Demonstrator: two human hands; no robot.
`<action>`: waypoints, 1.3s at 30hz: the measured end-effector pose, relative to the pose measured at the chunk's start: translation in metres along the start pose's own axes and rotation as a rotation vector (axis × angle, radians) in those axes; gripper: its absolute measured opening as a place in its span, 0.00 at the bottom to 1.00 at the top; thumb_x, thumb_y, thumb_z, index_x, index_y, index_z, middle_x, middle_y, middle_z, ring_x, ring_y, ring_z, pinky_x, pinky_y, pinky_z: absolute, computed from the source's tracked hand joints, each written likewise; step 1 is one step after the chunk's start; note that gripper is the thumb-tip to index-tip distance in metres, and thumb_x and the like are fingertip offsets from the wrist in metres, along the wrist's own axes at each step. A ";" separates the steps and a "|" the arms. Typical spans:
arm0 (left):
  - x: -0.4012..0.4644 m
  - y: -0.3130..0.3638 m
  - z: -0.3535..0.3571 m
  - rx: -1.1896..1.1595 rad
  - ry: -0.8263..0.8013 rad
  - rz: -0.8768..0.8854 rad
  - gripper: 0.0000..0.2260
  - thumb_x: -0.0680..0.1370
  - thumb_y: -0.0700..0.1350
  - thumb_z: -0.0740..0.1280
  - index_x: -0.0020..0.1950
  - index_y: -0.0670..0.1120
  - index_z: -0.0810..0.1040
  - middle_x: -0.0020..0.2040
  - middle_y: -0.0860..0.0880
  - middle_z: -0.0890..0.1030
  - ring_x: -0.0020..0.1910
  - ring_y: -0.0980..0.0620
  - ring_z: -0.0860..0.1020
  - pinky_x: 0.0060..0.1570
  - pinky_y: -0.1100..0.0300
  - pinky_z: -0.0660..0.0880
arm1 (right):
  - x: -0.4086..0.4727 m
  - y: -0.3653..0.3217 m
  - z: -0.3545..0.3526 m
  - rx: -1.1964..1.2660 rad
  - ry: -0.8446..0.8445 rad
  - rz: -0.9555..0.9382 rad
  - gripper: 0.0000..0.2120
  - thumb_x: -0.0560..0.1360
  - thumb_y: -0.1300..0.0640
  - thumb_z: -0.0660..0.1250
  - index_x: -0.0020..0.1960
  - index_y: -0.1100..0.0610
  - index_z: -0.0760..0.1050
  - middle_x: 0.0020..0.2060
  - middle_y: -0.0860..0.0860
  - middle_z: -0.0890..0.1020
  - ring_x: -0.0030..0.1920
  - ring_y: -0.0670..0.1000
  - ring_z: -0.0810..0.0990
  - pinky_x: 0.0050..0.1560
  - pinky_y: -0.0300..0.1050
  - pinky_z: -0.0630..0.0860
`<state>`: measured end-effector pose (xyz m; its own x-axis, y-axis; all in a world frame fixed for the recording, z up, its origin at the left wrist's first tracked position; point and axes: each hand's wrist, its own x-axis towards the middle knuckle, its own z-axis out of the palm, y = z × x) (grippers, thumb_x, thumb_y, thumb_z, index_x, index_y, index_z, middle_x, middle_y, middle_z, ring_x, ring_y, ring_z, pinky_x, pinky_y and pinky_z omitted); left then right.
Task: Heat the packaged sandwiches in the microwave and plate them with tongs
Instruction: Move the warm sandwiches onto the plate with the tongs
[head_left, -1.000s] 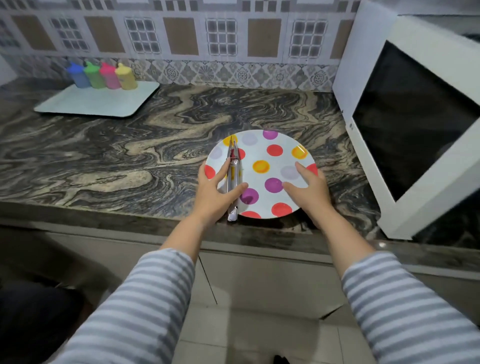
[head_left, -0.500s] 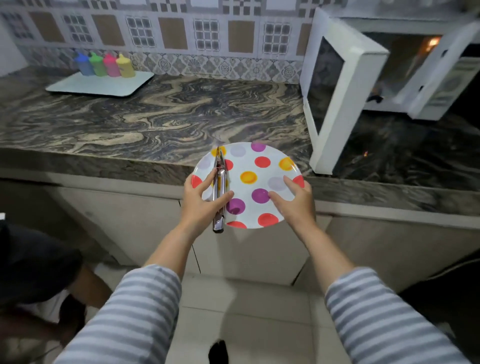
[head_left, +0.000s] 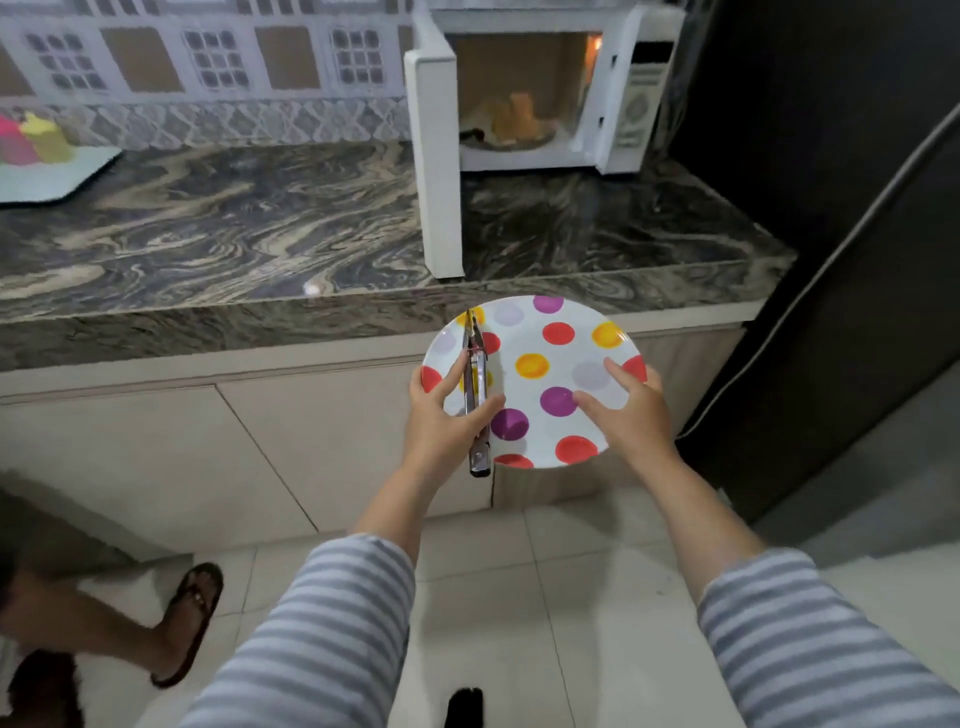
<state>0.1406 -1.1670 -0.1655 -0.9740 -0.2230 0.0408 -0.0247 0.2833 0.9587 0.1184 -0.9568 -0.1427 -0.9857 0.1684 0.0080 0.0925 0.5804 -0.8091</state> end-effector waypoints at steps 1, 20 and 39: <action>0.003 0.005 0.013 -0.006 -0.025 0.008 0.30 0.68 0.58 0.75 0.68 0.65 0.70 0.71 0.55 0.61 0.70 0.55 0.65 0.68 0.51 0.69 | 0.003 0.006 -0.011 0.003 0.019 0.015 0.30 0.73 0.50 0.72 0.72 0.55 0.68 0.72 0.54 0.61 0.70 0.55 0.66 0.67 0.45 0.65; 0.235 0.072 0.154 0.113 -0.069 0.098 0.31 0.68 0.63 0.72 0.70 0.65 0.67 0.75 0.51 0.60 0.70 0.49 0.67 0.69 0.54 0.67 | 0.247 0.012 -0.071 0.007 0.165 0.041 0.30 0.73 0.46 0.70 0.72 0.50 0.68 0.73 0.54 0.61 0.70 0.58 0.66 0.69 0.51 0.66; 0.381 0.075 0.206 0.554 0.177 -0.151 0.30 0.72 0.67 0.64 0.73 0.67 0.60 0.77 0.42 0.55 0.78 0.47 0.48 0.70 0.41 0.31 | 0.480 0.013 -0.023 -0.421 -0.204 -0.124 0.31 0.76 0.36 0.59 0.75 0.46 0.59 0.76 0.55 0.57 0.77 0.53 0.50 0.74 0.61 0.36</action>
<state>-0.2786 -1.0386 -0.1357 -0.8994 -0.4370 0.0068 -0.3203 0.6698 0.6699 -0.3504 -0.8504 -0.1362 -0.9965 -0.0577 -0.0597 -0.0201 0.8655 -0.5005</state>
